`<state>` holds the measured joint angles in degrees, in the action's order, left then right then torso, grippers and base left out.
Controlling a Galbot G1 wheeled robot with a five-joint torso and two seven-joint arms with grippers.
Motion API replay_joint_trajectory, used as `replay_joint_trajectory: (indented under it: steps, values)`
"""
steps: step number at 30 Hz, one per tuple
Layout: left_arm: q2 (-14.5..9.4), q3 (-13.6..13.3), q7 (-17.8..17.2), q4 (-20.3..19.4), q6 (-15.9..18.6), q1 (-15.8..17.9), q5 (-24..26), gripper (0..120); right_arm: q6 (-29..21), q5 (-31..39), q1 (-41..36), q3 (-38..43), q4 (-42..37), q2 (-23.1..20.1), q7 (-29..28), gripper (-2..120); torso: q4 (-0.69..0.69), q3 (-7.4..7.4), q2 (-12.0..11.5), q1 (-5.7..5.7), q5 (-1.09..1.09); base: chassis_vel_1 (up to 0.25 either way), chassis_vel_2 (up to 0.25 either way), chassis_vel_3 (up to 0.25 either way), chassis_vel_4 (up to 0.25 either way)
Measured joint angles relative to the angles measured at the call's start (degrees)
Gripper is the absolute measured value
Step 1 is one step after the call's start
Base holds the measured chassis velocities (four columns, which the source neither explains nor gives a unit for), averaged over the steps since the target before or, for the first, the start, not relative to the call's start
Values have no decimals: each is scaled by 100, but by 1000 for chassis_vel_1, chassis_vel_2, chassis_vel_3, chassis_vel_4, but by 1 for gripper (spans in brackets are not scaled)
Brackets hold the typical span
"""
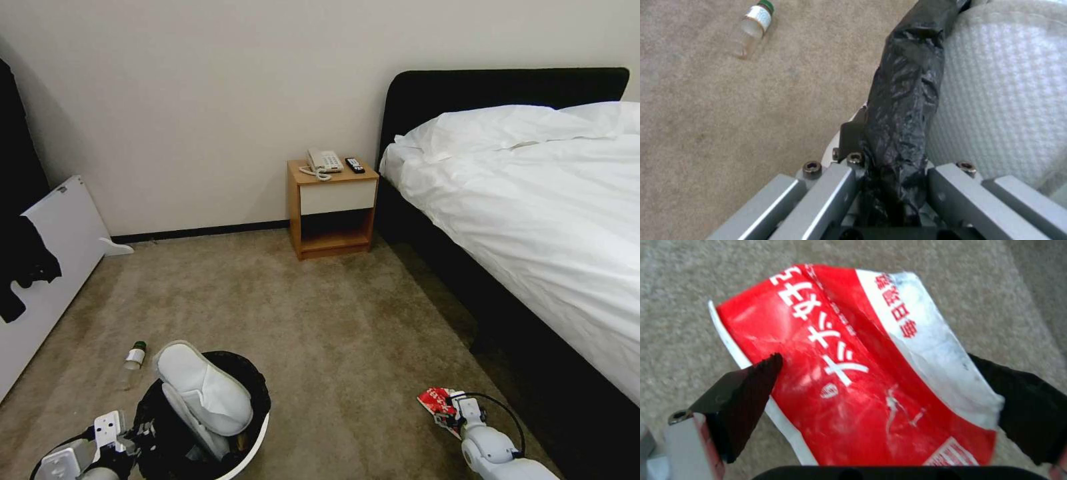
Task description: Pick up the trash bin, then pick up the garbage from the floor and place it into the trash bin.
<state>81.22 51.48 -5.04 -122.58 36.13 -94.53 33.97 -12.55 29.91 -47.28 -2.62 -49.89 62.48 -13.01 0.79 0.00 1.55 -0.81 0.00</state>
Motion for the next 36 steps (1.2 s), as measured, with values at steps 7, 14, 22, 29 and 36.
replay_joint_trajectory:
  steps: [7, 14, 22, 29, 36]
  values:
    - [-31, 4, 2, 38, -5, 8, 6, 2, 130, -180, 126, 16, 229, 102, 31, 100, 0, 0, 0, 0, 0, 0, 0, 0, 0]
    - [-39, -20, 8, 101, -18, 48, 5, 2, 168, -251, 103, 38, 236, 17, 72, 100, -1, 0, 0, 0, -1, 0, 0, 0, 0]
    - [-21, -46, 14, 165, -29, 85, -30, 2, 193, -291, -147, 40, 16, -106, 44, 79, 0, 0, 0, 1, 2, 0, 0, 0, 0]
    - [-3, -59, 16, 184, -32, 131, -36, 2, 86, -174, -342, -81, -430, -380, -42, 53, 1, 0, 0, 0, -1, 0, 0, 0, 0]
    - [-1, -62, 13, 154, -31, 138, -33, 2, 25, -86, -455, -238, -719, -499, -129, 28, 0, 0, 0, 0, 1, 0, 0, 0, 0]
